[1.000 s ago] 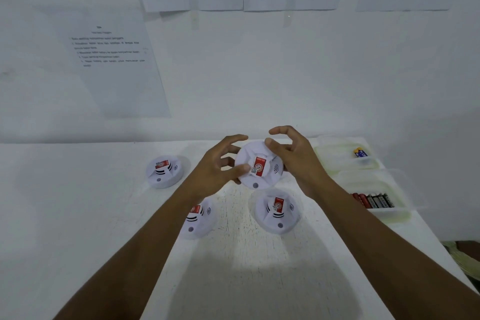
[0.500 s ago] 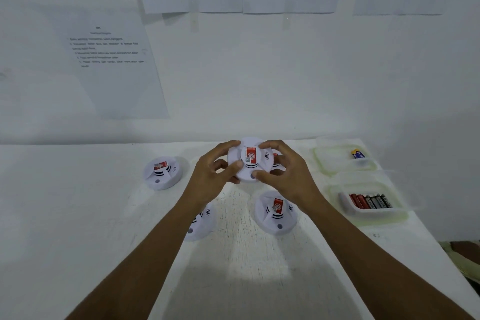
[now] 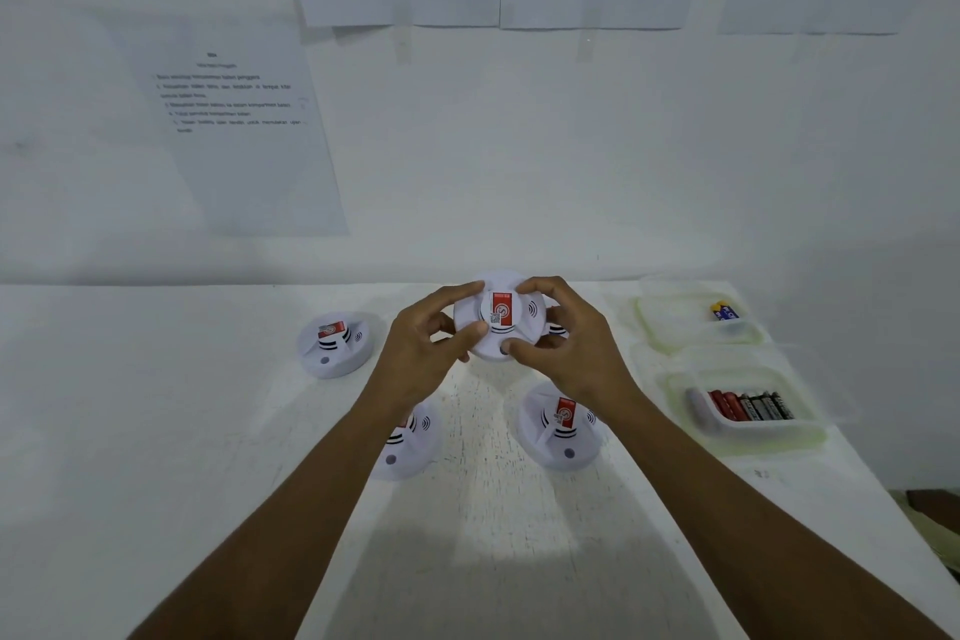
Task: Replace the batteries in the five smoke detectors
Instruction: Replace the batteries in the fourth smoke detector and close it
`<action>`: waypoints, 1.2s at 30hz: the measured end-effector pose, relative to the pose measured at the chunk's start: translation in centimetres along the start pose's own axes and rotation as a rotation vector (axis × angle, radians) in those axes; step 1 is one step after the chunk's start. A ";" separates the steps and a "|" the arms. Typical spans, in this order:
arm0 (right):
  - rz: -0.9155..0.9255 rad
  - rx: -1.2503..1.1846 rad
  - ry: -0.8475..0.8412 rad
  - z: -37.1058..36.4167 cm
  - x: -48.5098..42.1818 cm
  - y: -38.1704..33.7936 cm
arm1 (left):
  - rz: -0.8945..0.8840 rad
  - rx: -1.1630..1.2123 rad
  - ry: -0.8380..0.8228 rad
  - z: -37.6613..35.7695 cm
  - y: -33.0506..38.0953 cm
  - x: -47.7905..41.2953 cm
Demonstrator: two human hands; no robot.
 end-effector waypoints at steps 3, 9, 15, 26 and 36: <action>0.007 -0.006 -0.009 -0.3 -0.1 0.0 | -0.005 -0.007 -0.014 0.0 -0.3 -0.1; 0.022 -0.010 -0.007 -0.7 -0.3 0.0 | -0.022 -0.018 -0.014 0.2 -0.6 -0.4; 0.015 -0.008 -0.006 -1.1 -0.5 0.5 | -0.013 -0.027 -0.014 0.3 -1.1 -0.7; -0.025 -0.028 -0.047 -2.2 -1.4 1.3 | -0.023 -0.020 -0.011 0.8 -1.3 -1.5; -0.120 -0.128 -0.081 -2.2 -2.1 2.0 | -0.019 -0.034 -0.020 1.0 -2.1 -2.3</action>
Point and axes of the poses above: each hand's wrist, its own x-axis away from the middle knuckle, its own z-axis out of the back of the hand, y = z × x, the point moved 9 cm from there along -x, towards the middle knuckle, and after that the axes turned 15 degrees about y, right-handed, at the moved point
